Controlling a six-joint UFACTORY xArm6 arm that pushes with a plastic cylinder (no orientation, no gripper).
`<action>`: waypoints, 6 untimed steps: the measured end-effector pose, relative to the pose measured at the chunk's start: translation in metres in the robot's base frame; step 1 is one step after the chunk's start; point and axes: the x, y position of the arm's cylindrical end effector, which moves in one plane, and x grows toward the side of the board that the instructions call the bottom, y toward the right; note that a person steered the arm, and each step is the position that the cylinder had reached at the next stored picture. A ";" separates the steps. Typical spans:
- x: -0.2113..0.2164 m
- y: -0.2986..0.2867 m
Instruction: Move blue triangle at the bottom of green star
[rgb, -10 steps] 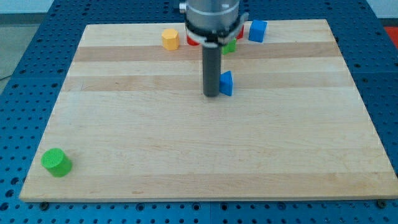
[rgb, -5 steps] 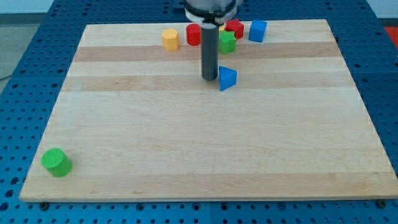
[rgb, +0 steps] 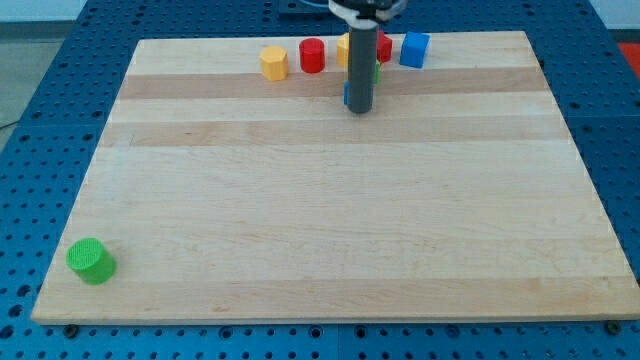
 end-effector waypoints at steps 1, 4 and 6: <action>0.001 0.000; 0.052 -0.078; -0.021 -0.108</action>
